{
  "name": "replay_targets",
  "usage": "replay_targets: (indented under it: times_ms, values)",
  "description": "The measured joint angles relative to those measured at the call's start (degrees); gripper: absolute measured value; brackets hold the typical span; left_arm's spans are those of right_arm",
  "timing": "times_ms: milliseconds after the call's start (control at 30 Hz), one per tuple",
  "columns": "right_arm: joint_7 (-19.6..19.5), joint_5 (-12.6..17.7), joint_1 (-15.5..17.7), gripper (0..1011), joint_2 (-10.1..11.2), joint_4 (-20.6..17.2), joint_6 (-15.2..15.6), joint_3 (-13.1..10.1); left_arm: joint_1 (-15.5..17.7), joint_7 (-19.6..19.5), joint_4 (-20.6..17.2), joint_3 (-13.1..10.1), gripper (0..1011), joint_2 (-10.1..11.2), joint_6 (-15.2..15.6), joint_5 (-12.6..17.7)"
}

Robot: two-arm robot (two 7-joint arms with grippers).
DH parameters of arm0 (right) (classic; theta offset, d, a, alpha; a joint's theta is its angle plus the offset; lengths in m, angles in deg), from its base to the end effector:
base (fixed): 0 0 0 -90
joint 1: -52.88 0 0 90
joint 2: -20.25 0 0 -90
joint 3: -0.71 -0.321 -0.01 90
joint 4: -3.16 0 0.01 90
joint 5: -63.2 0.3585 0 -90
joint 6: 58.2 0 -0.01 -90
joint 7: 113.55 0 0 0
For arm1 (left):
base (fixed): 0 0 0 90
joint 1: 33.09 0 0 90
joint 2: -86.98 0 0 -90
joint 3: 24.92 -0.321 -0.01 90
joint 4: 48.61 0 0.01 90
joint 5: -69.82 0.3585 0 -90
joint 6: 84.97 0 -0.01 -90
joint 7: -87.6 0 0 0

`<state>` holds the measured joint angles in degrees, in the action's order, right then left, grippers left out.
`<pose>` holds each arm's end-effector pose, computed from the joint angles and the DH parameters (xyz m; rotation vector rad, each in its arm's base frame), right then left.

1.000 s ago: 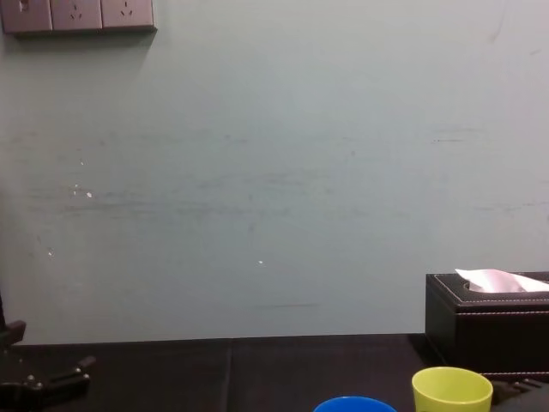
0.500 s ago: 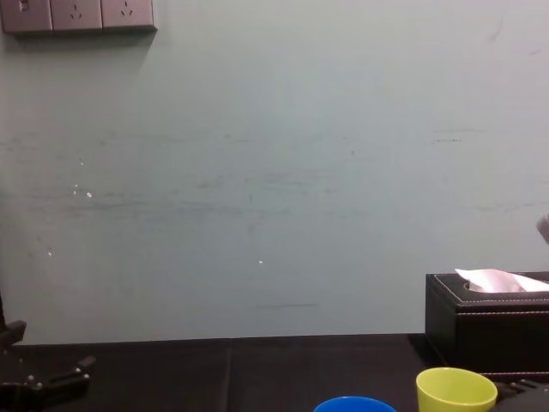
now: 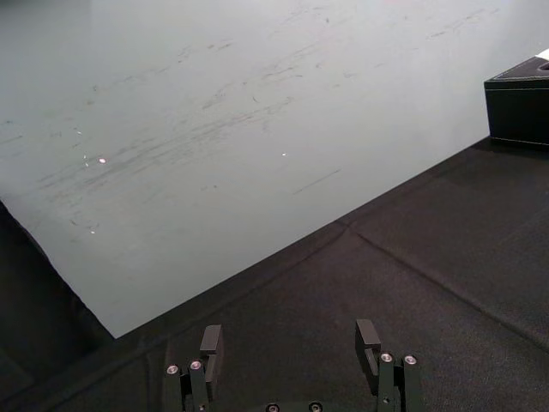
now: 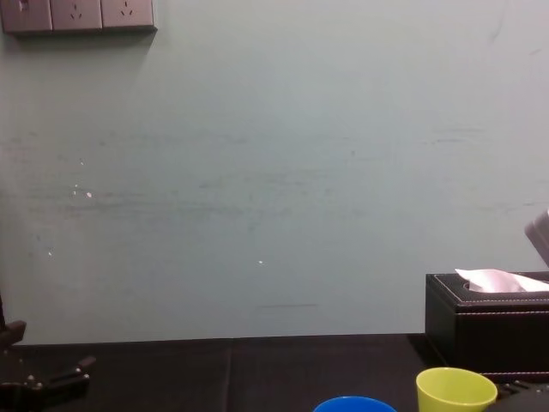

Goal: Stack the three plastic cups sequentially using one hand.

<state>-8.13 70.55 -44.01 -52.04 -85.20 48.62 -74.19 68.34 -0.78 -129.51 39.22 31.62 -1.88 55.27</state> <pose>0.4047 -0.0107 -0.3118 -0.3568 0.0671 -1.0794 0.4101 0.0871 -0.3368 0.3043 -0.2850 1.2480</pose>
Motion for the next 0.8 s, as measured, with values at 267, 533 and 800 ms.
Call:
replay_targets:
  times_ms: [267, 533, 800]
  values:
    - [-0.02, -0.15, -0.05, 1000, -0.07, 0.03, 0.01, -0.01, 0.00, 0.00, 0.00, 0.00, 1010, 0.00, 0.00, 0.00]
    - [-0.01, -0.11, 0.00, 985, -0.04, -0.02, -0.01, -0.04, 0.00, 0.00, 0.00, 0.00, 1010, 0.00, 0.00, 0.00]
    - [0.02, -0.05, 0.05, 797, 0.00, -0.06, -0.02, -0.07, 0.00, 0.00, 0.00, 0.00, 1010, 0.00, 0.00, 0.00]
